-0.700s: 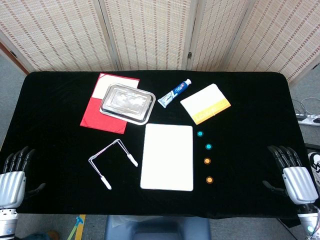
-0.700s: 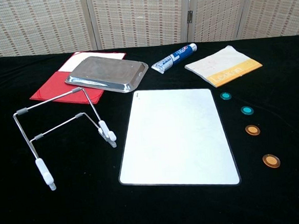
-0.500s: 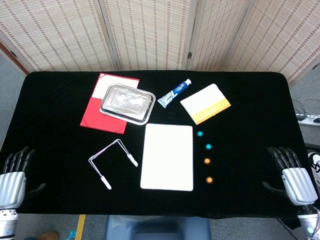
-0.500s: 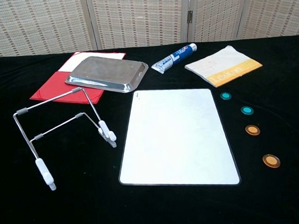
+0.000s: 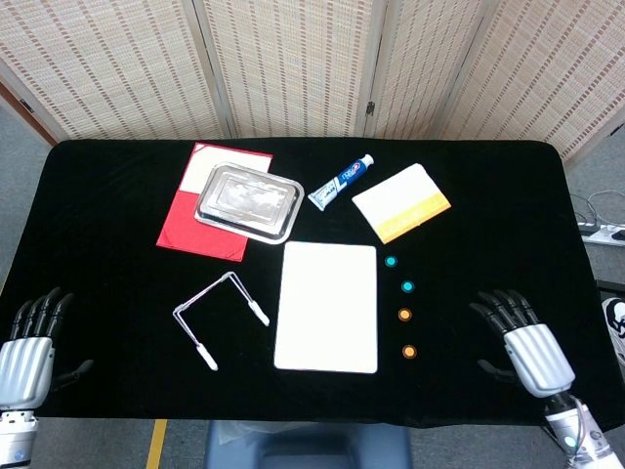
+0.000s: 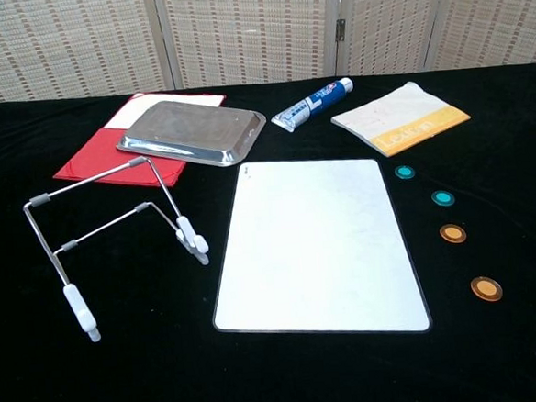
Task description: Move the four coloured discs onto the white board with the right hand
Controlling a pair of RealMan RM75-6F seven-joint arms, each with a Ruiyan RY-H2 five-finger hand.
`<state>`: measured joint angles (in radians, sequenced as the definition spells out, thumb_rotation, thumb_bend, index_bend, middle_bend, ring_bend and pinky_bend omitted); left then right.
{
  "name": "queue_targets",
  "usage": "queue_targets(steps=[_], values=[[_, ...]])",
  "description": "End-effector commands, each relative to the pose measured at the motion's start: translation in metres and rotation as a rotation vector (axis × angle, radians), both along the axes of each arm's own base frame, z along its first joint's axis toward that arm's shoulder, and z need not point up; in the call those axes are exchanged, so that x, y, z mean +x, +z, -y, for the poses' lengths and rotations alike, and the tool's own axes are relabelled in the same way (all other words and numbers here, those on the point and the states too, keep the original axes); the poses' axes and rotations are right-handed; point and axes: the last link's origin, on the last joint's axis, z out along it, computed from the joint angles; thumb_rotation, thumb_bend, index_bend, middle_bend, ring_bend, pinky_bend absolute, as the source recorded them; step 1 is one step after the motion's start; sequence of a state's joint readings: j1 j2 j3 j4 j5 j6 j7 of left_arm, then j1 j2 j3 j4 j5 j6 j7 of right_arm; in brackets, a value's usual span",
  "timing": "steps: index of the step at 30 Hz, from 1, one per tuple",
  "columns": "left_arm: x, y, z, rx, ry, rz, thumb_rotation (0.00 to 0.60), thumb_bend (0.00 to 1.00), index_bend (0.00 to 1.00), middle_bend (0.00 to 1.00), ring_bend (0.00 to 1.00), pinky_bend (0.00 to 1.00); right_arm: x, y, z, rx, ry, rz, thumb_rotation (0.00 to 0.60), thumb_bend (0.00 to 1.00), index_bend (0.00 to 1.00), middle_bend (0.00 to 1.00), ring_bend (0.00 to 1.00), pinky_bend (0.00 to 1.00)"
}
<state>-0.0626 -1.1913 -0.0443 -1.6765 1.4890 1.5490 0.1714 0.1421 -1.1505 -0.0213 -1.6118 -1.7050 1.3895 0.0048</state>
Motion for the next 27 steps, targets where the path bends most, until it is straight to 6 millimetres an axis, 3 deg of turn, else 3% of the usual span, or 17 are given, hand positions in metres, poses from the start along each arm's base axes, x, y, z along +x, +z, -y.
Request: queue_targets(steps=[1, 14, 27], values=[[-0.002, 0.001, 0.002, 0.0, 0.006, -0.001, 0.6, 0.14, 0.06, 0.0, 0.05, 0.0, 0.01, -0.022, 0.007, 0.053, 0.043, -0.016, 0.6, 0.23, 0.24, 0.11, 0.0, 0.0], [-0.008, -0.003, 0.004, -0.018, 0.016, 0.003, 0.6, 0.14, 0.07, 0.0, 0.05, 0.0, 0.021, -0.089, 0.029, 0.208, 0.068, -0.089, 0.6, 0.24, 0.35, 0.11, 0.0, 0.0], [-0.01, -0.006, 0.004, -0.028, 0.022, 0.005, 0.6, 0.14, 0.07, 0.0, 0.05, 0.0, 0.02, -0.111, 0.043, 0.264, 0.042, -0.105, 0.6, 0.33, 0.44, 0.13, 0.0, 0.0]])
